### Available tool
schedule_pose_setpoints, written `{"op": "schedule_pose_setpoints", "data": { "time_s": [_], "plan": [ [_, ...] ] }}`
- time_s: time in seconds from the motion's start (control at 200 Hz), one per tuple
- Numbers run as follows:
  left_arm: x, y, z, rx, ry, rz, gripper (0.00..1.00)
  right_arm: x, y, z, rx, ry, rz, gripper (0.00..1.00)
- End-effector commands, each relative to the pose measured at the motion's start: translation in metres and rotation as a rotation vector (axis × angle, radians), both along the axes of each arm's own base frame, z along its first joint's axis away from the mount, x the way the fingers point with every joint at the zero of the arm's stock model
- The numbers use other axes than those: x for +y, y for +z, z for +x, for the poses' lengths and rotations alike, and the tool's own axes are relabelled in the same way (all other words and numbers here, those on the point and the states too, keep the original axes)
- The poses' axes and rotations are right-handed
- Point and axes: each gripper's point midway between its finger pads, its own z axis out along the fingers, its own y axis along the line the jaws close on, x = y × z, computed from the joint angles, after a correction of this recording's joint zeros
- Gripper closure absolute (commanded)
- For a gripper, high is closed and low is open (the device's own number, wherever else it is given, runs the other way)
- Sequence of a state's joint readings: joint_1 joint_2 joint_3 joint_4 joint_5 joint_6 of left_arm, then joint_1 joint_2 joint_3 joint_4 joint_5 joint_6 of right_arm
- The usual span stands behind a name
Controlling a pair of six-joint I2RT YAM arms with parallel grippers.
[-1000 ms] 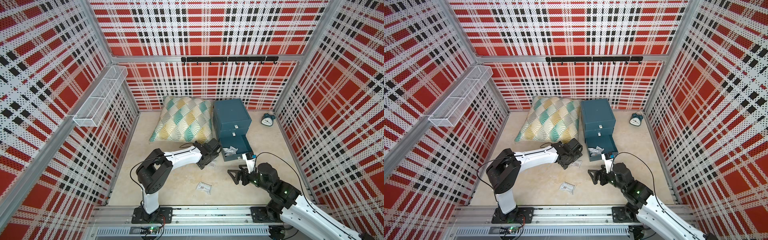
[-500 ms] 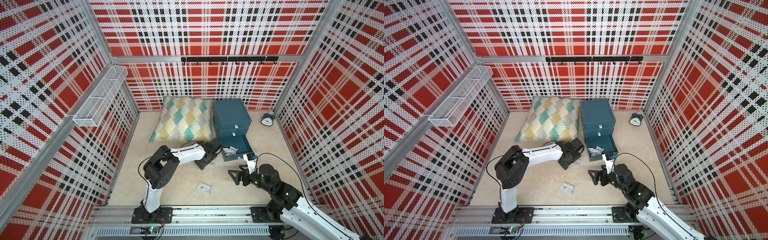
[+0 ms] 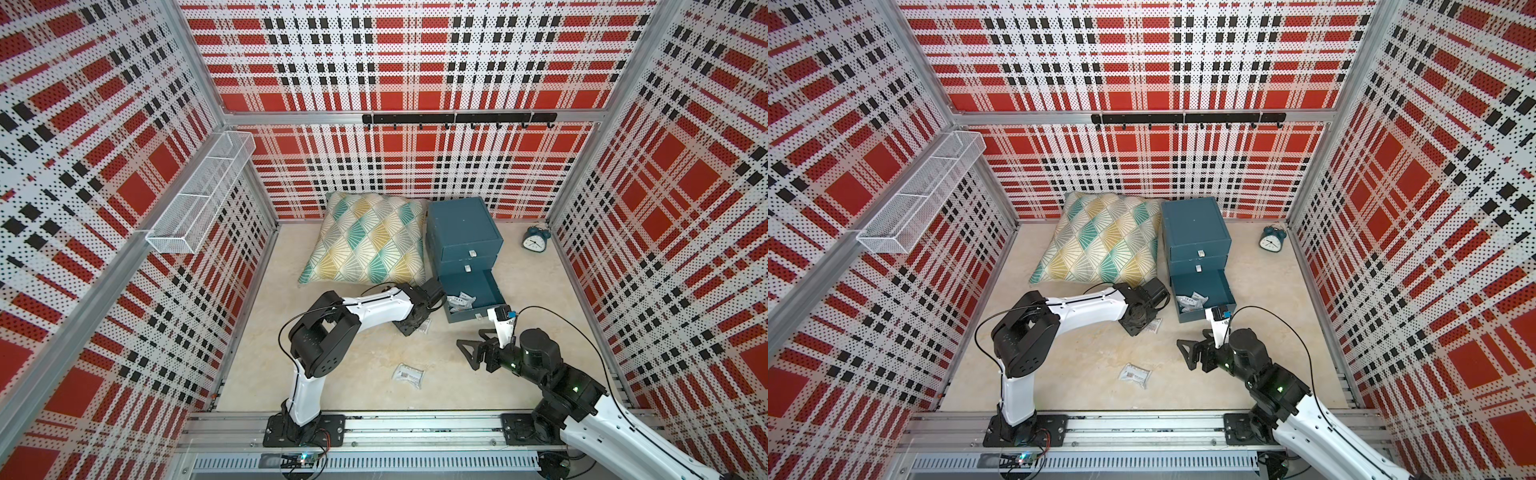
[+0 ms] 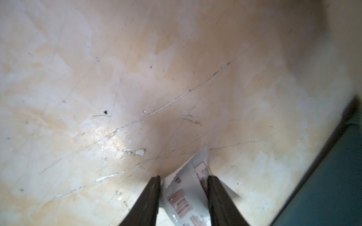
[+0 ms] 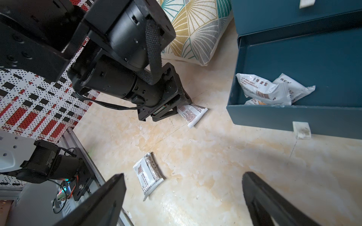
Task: Place the cookies into the drawer by color
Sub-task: Pick up the cookie at the center of the board.
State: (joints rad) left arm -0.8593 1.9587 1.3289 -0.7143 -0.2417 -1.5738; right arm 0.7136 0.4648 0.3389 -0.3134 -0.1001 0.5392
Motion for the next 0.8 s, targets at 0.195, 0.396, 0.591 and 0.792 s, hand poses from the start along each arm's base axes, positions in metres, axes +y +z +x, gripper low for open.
{"op": "schedule_pose_setpoints", "data": {
  "time_s": [0.195, 0.396, 0.591, 0.792],
  "plan": [
    [0.015, 0.006, -0.010, -0.022, 0.004, 0.046, 0.75, -0.001, -0.003, -0.001, -0.005, -0.001, -0.007, 0.00],
    [0.013, 0.018, -0.010, -0.051, -0.006, 0.034, 0.76, -0.002, -0.004, 0.000, -0.002, -0.011, -0.009, 0.00],
    [0.006, 0.041, -0.003, -0.113, -0.021, 0.012, 0.78, -0.005, -0.003, 0.002, -0.002, -0.031, -0.015, 0.00],
    [-0.014, 0.084, 0.009, -0.226, -0.064, -0.013, 0.79, -0.015, -0.002, 0.008, 0.008, -0.105, -0.020, 0.00]
  ]
}}
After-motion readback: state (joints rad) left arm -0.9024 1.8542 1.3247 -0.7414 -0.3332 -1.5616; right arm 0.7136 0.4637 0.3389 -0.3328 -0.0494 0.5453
